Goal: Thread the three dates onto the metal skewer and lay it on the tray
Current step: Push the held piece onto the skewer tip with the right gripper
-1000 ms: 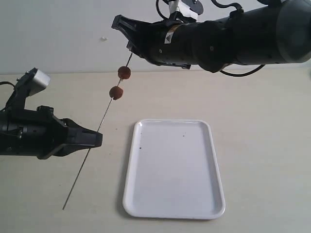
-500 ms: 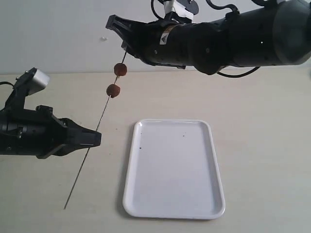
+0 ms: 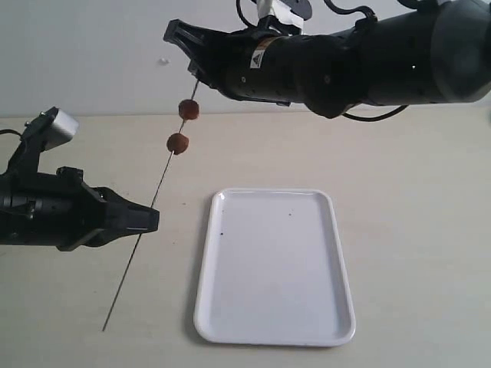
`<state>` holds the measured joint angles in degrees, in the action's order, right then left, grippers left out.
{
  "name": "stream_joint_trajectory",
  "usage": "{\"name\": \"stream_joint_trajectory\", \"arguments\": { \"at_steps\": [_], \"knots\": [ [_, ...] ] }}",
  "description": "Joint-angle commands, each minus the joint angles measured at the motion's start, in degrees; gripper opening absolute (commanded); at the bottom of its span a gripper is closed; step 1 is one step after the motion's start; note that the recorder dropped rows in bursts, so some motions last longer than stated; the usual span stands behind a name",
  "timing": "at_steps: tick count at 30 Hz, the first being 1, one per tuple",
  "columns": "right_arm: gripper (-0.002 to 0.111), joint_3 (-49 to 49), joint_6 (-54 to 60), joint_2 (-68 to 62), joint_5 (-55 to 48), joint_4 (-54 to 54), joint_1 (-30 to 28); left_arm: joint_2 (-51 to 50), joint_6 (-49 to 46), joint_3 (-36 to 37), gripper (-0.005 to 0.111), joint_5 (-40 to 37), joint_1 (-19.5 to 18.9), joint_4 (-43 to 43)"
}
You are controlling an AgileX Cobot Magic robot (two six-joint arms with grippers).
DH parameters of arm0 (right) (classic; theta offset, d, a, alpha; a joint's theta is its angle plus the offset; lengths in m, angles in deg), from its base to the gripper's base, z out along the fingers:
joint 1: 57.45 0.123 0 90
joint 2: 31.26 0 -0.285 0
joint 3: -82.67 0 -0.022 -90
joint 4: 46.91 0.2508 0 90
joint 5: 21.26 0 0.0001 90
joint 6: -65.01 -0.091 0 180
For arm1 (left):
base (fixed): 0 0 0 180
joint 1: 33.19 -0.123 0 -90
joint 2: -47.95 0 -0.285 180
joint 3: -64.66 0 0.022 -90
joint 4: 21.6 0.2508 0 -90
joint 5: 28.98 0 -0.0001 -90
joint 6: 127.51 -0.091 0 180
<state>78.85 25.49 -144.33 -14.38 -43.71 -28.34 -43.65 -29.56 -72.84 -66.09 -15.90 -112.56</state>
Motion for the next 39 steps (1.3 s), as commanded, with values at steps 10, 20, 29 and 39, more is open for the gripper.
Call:
{"name": "stream_joint_trajectory", "arguments": {
  "at_steps": [10,20,29,39],
  "knots": [
    [0.023,0.16,2.23,1.51,0.67,-0.71,0.21,0.07,0.61,0.12,0.000,-0.32,-0.20,0.51],
    [0.023,0.16,4.17,0.65,-1.03,-0.71,-1.61,0.07,0.61,0.12,0.000,-0.32,-0.20,0.68],
    [0.023,0.16,3.47,-0.62,-1.12,-0.71,-1.47,0.07,0.61,0.12,0.000,-0.32,-0.20,0.42],
    [0.023,0.16,3.39,-0.62,-1.11,-0.71,-0.83,0.07,0.61,0.12,0.000,-0.32,-0.20,0.42]
  ]
}}
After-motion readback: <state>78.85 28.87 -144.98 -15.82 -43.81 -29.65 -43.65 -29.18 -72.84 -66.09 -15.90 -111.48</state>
